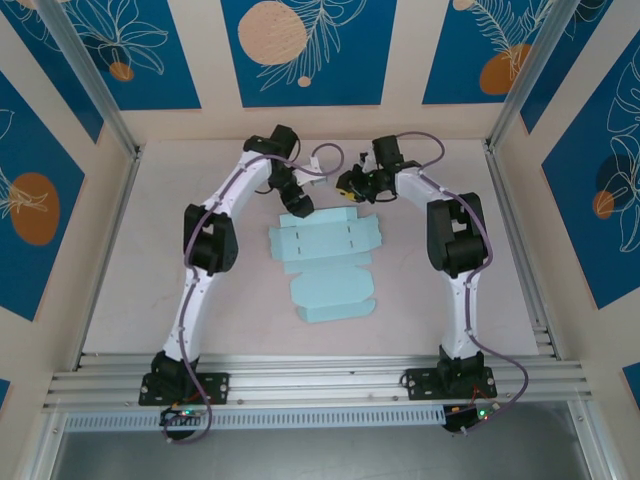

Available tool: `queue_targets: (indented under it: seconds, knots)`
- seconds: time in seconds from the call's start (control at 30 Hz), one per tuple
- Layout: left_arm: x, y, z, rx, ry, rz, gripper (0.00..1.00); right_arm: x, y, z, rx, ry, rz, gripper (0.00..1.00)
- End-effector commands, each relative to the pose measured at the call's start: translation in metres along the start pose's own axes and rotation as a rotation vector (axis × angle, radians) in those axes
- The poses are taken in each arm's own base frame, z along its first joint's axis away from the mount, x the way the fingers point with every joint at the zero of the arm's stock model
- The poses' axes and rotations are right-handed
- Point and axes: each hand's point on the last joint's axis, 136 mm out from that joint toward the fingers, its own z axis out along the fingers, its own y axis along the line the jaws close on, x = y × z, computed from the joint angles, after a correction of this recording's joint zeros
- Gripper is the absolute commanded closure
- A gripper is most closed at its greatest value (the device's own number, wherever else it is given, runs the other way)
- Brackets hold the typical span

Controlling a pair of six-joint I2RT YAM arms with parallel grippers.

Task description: Fold the paper box

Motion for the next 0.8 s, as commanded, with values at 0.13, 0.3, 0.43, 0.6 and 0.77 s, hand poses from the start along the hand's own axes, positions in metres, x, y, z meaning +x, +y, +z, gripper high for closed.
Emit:
queue_targets:
  seconds: [0.13, 0.3, 0.43, 0.6, 0.77]
  knots:
    - [0.000, -0.021, 0.006, 0.195, -0.047, -0.016, 0.21, -0.006, 0.019, -0.019, -0.038, -0.018, -0.032, 0.72]
    - [0.008, -0.036, 0.013, 0.284, -0.039, -0.014, 0.28, -0.006, 0.021, -0.021, -0.039, -0.018, -0.037, 0.72]
    - [0.018, -0.030, 0.020, 0.258, 0.002, -0.014, 0.31, -0.007, 0.024, -0.024, -0.043, -0.024, -0.042, 0.72]
    - [0.023, -0.020, 0.028, 0.218, 0.027, -0.016, 0.32, -0.004, 0.027, -0.025, -0.043, -0.023, -0.054, 0.72]
    - [0.024, -0.021, 0.031, 0.221, 0.034, -0.016, 0.33, -0.004, 0.029, -0.030, -0.043, -0.028, -0.063, 0.72]
